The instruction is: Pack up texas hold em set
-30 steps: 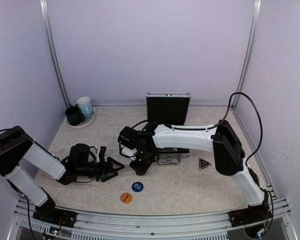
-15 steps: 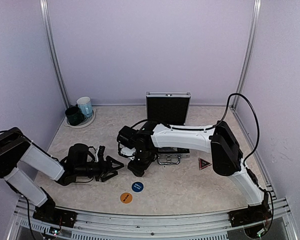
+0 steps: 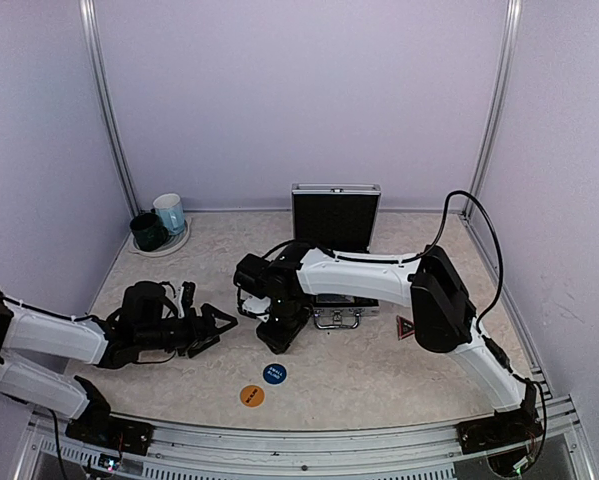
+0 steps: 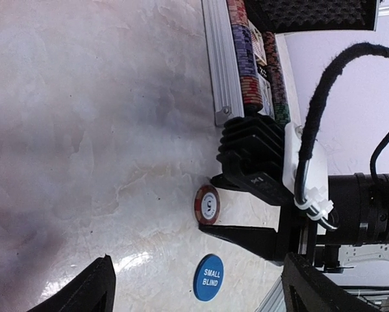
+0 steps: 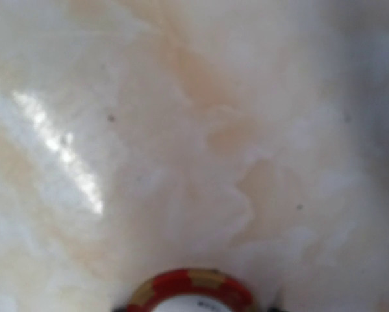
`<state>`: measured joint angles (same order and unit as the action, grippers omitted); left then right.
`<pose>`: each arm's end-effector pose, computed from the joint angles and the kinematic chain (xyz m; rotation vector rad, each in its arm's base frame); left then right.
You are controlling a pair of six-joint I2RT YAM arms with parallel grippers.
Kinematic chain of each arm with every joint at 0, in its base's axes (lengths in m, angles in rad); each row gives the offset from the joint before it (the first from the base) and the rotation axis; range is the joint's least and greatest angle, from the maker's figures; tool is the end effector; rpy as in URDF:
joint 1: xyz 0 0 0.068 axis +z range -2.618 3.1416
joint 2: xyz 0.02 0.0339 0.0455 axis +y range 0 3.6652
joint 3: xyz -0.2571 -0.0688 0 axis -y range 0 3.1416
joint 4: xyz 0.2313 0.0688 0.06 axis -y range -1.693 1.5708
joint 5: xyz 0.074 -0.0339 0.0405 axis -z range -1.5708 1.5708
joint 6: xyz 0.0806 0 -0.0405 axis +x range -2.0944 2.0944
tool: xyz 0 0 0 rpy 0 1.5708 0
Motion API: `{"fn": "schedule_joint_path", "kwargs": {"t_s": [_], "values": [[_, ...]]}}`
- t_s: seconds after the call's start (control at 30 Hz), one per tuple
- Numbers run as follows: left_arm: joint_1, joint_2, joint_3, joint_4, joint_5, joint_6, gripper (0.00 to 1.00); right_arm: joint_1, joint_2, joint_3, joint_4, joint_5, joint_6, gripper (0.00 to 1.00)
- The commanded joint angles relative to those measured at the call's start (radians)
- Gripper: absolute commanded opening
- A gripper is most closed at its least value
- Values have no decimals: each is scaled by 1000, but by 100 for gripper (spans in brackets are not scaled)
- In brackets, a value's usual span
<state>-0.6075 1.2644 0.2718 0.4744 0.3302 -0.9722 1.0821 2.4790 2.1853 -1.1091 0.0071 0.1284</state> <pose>0.1900 -0.1639 0.1233 -0.2003 2.3270 -1.2319 0.2293 0.4300 0.1097 -1.3745 2.6626 0.1348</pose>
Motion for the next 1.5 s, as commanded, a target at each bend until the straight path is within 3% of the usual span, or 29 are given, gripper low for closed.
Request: {"fn": "schedule_joint_path", "kwargs": {"t_s": [0.0,0.3,0.83,0.97,1.23,1.47], "values": [[3,-39,12,-89,-44,37,92,-5,64,-16,-42,-37,-7,43],[5,-101,20,-159,-79,62,99,-5,53,-30,-50,18,-4,36],[-1,-49,27,-121,-53,59,99,-54,-265,-250,66,45,39,36],[-11,-4,54,-127,-30,83,99,-58,-252,-245,59,15,36,43],[-19,45,60,-129,-83,61,99,-12,-104,-134,-8,-5,21,68],[-12,11,59,-164,-96,70,99,-3,-24,-51,-48,-24,17,72]]}}
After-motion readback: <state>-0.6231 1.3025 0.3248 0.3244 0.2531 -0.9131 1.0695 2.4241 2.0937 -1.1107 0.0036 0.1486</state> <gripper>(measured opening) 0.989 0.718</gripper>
